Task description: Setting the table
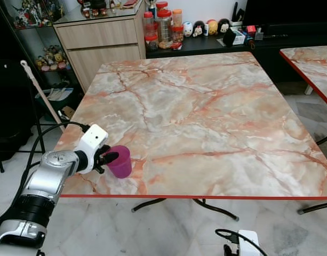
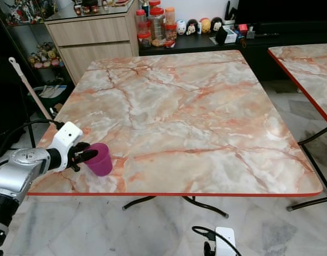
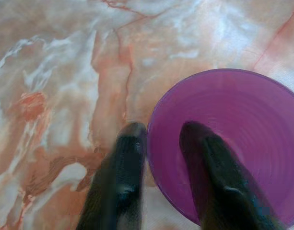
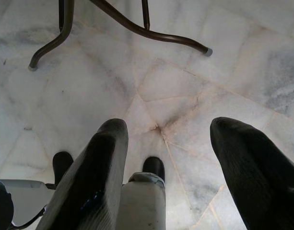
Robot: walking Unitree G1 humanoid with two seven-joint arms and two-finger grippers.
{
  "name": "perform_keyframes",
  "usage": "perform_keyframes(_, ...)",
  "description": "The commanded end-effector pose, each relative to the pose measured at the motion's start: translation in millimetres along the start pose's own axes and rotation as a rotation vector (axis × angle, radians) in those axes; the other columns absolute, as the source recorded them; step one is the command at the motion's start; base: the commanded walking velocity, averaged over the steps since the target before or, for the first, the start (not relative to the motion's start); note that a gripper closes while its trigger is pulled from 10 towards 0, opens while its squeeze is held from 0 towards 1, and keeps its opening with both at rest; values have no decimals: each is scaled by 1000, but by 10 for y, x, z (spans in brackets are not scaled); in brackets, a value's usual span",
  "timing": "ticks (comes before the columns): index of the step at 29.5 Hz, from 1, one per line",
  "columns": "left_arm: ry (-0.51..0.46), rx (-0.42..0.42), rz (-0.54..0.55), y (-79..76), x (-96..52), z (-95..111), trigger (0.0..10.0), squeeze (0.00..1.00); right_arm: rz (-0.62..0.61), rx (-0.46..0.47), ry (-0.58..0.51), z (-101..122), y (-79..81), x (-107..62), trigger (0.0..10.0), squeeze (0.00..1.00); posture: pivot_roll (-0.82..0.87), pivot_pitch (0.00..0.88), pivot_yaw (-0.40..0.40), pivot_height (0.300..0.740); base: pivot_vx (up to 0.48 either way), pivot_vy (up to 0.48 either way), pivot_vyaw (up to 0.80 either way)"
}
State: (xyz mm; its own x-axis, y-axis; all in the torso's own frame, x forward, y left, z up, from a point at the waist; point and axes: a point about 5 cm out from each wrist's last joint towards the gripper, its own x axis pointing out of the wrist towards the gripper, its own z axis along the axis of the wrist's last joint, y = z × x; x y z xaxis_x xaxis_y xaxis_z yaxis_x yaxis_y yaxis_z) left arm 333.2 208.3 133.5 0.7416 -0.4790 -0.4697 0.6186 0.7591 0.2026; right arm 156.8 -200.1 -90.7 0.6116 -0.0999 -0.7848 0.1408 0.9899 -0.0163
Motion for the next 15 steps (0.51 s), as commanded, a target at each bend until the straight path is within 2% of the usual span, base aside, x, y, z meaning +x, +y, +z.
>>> perform_keyframes(1,6,17,18,53,-8,35,0,0,2,19,0,8,36,6,10000,0,-29,0,91,740,0,0,0)
perform_keyframes(15,2,10,9,35,1,27,0,0,2,18,0,2,31,4,10000,0,-29,0,89,740,0,0,0)
